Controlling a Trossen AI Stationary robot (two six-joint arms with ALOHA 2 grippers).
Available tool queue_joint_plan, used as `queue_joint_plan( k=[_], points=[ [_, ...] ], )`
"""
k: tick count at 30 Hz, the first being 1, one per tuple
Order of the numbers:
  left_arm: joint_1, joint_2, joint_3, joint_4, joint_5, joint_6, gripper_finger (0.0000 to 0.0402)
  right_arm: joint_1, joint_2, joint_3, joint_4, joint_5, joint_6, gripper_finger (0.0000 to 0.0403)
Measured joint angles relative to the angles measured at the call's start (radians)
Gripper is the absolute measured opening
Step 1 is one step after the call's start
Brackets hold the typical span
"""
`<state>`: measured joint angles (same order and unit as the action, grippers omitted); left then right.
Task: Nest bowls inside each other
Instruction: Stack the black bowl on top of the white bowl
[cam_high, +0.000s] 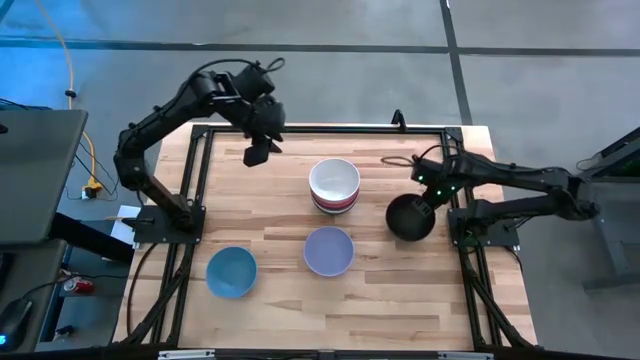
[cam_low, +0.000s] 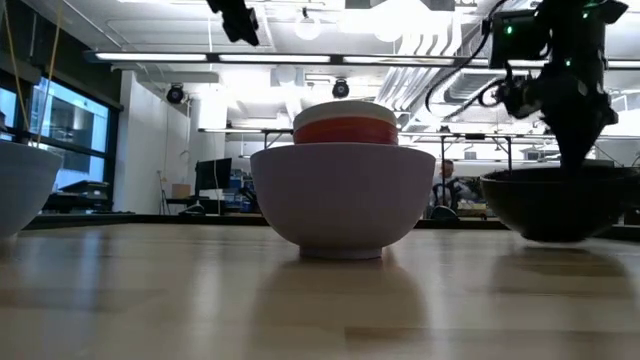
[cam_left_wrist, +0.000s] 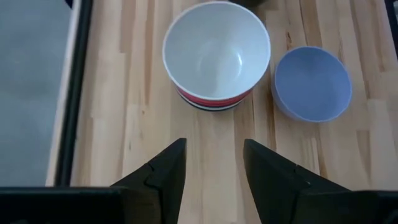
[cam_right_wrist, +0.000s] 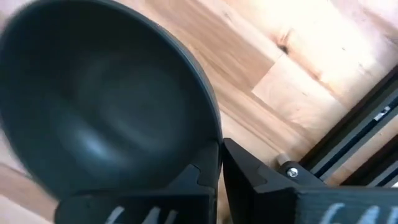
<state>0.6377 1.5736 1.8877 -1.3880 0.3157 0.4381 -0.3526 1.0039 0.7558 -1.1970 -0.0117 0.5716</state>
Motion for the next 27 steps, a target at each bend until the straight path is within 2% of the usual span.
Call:
queue_joint_plan(
  k=[9,15,20,27],
  points=[
    [0.013,-0.085,0.0,-0.007,0.0,0.0,0.0149,-0.074,-0.042,0.131,-0.046,-0.08,0.0,0.0],
    [0.013,-0.129,0.0,-0.028,0.0,0.003,0.0149,-0.108,-0.013,0.312,-0.119,-0.122,-0.002,0.0],
    [0.013,-0.158,0.0,-0.04,0.0,0.003,0.0149,-0.121,0.072,0.53,-0.227,-0.122,-0.002,0.0],
    [0.013,-0.184,0.0,-0.066,0.0,0.003,0.0149,-0.121,0.286,0.855,-0.307,-0.122,-0.034,0.0]
  ],
)
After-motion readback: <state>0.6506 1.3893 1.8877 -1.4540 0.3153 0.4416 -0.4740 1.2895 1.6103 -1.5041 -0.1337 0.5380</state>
